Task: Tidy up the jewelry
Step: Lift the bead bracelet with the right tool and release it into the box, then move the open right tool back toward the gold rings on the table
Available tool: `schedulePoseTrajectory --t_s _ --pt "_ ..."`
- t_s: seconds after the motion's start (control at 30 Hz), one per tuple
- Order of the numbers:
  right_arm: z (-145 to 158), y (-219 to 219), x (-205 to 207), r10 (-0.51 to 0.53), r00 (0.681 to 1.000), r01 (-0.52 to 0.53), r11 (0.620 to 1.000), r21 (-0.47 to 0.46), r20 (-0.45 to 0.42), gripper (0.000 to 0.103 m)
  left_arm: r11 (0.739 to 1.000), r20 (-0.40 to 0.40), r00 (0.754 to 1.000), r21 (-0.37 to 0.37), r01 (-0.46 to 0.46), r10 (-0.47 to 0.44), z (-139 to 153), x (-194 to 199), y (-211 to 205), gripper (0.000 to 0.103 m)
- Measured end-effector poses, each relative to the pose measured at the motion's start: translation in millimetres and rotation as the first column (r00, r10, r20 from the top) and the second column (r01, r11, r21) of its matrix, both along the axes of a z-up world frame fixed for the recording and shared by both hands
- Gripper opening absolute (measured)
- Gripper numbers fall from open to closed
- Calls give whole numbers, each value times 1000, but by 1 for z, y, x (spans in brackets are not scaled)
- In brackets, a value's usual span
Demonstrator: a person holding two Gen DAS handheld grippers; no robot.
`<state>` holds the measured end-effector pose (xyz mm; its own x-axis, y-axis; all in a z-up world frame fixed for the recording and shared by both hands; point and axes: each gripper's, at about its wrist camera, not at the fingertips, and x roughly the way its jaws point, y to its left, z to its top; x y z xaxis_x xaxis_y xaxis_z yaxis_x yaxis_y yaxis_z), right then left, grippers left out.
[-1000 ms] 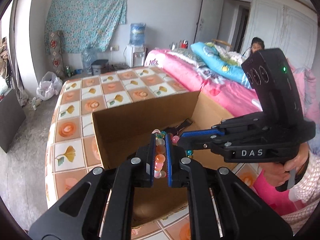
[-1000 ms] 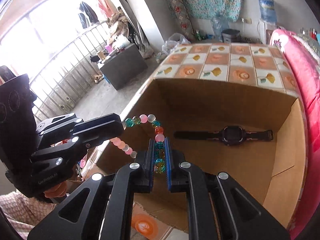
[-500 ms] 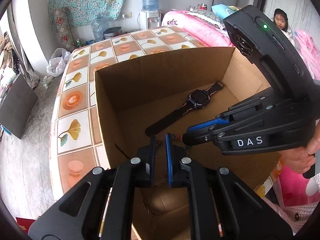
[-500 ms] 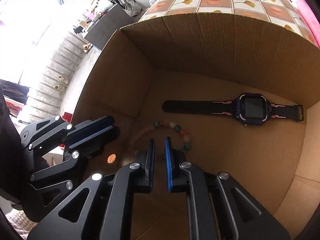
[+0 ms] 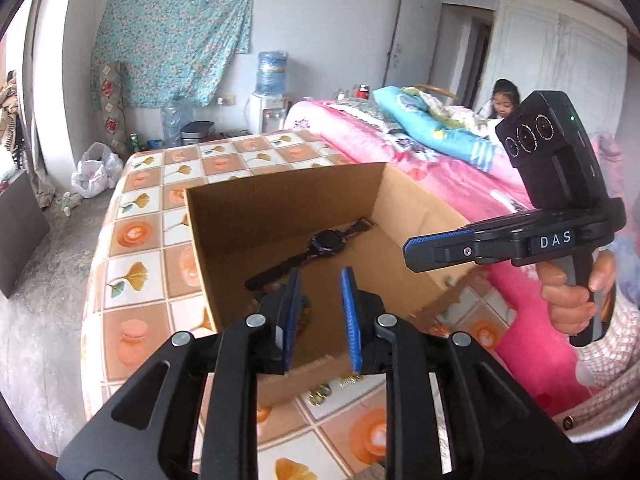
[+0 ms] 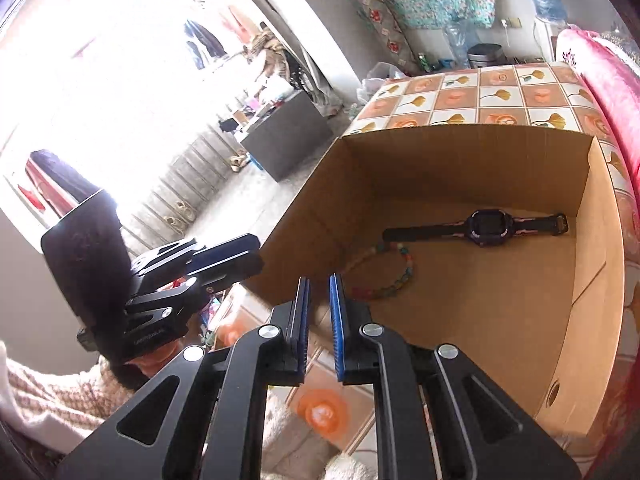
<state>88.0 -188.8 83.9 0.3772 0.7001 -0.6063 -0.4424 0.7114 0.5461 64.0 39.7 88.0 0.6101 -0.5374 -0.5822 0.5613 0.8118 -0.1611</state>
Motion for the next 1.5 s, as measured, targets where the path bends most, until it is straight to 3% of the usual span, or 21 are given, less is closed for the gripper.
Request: schedulePoseTrajectory --t_s 0.1,0.23,0.33,0.47,0.63,0.67,0.7,0.77,0.83,0.97,1.1,1.17,1.3,1.37,1.43,1.5 --pt "-16 -1 -28 3 1000 -3 1000 4 -29 15 999 -71 997 -33 33 -35 -21 -16 -1 22" --pt "-52 -3 -40 -93 986 84 994 -72 -136 16 999 -205 978 26 -26 31 -61 -9 -7 22" --pt "-65 -14 -27 -198 967 178 975 -134 -158 16 997 -222 972 36 -72 79 -72 0 -3 20" --pt "-73 -19 -9 -229 957 215 972 -97 -178 16 993 -190 974 32 -118 122 -70 10 2 20" --pt "-69 -6 -6 -248 964 228 958 -175 -99 16 987 -182 970 17 -161 161 -72 18 2 23" --pt "-68 -4 -7 -241 967 221 956 -193 -88 21 986 -177 970 25 -166 168 -72 17 0 26" --pt "-66 -3 -12 -244 968 225 950 -217 -65 37 985 -169 970 33 -170 174 -72 13 -1 36" --pt "-60 -4 -24 -254 967 243 934 -262 -5 60 984 -159 971 49 -174 180 -75 6 1 52" --pt "-56 -4 -36 -255 966 257 914 -314 48 65 980 -169 967 90 -180 193 -83 0 1 59" --pt "-64 -16 -58 -276 959 276 852 -445 66 80 951 -193 953 247 -184 235 -110 -7 -6 63" --pt "-55 -16 -69 -278 946 325 784 -529 169 97 930 -196 945 313 -191 260 -124 -8 -11 75" --pt "-47 -19 -73 -272 936 351 772 -529 224 97 925 -189 945 328 -194 265 -126 -8 -13 84" --pt "-40 -22 -74 -256 935 353 728 -587 246 97 920 -194 939 332 -210 284 -128 -5 -14 92" --pt "-27 -25 -82 -261 909 407 724 -557 325 97 920 -197 937 327 -216 289 -129 -4 -15 95" --pt "-14 -32 -94 -269 872 454 757 -470 410 97 919 -190 937 327 -219 291 -131 -7 -15 95" --pt "-15 -38 -103 -240 861 436 801 -410 448 97 919 -198 935 327 -221 295 -131 -7 -15 95"
